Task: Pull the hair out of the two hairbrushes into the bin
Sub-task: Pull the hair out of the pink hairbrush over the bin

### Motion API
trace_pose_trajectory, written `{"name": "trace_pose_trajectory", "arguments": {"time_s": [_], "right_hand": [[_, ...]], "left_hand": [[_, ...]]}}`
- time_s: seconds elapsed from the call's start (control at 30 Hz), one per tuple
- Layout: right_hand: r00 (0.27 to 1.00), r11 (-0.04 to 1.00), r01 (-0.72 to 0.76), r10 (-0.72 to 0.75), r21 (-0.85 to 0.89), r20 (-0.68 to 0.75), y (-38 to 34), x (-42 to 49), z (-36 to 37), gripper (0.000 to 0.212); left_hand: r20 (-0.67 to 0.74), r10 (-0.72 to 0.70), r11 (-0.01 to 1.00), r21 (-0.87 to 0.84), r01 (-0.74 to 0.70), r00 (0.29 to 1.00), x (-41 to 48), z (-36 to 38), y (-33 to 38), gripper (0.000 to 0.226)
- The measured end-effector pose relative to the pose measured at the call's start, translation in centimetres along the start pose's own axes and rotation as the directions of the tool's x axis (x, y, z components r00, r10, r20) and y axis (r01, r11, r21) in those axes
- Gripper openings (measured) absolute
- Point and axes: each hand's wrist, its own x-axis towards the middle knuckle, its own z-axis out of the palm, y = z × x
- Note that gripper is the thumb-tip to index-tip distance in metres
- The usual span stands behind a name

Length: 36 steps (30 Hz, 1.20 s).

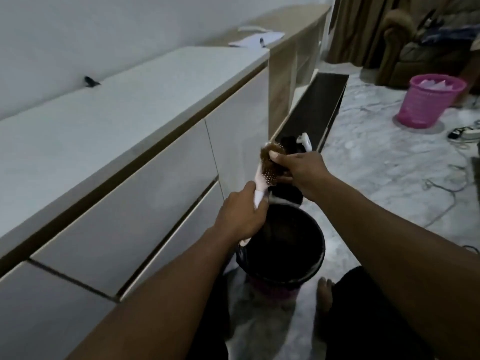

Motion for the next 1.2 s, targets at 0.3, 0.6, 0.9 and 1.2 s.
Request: {"name": "trace_pose_trajectory", "arguments": {"time_s": [0.3, 0.6, 0.9, 1.2], "right_hand": [[0.961, 0.960, -0.271, 0.266, -0.072, -0.081, 15.3, 6.2, -3.4, 0.037], [0.959, 0.912, -0.275, 0.239, -0.304, -0.153, 24.8, 10.8, -5.1, 0.031], [0.902, 0.902, -0.430, 0.428, -0.042, -0.056, 26.9, 14.1, -4.3, 0.030], [0.937, 0.910, -0.326, 0.275, -0.257, -0.215, 27.3, 16.0, -2.6, 0.058]], "left_hand": [[0.250, -0.113, 0.990, -0.052, 0.130, 0.961, 1.3, 12.0, -8.6, 0.038], [0.392, -0.183, 0.966, -0.096, 0.238, 0.901, 2.7, 19.1, -14.3, 0.027], [0.449, -0.286, 0.912, -0.143, 0.384, 0.846, 4.6, 22.5, -16.7, 0.032], [0.523, -0.289, 0.926, -0.060, 0.373, 0.802, 7.8, 24.1, -16.5, 0.024]]}}
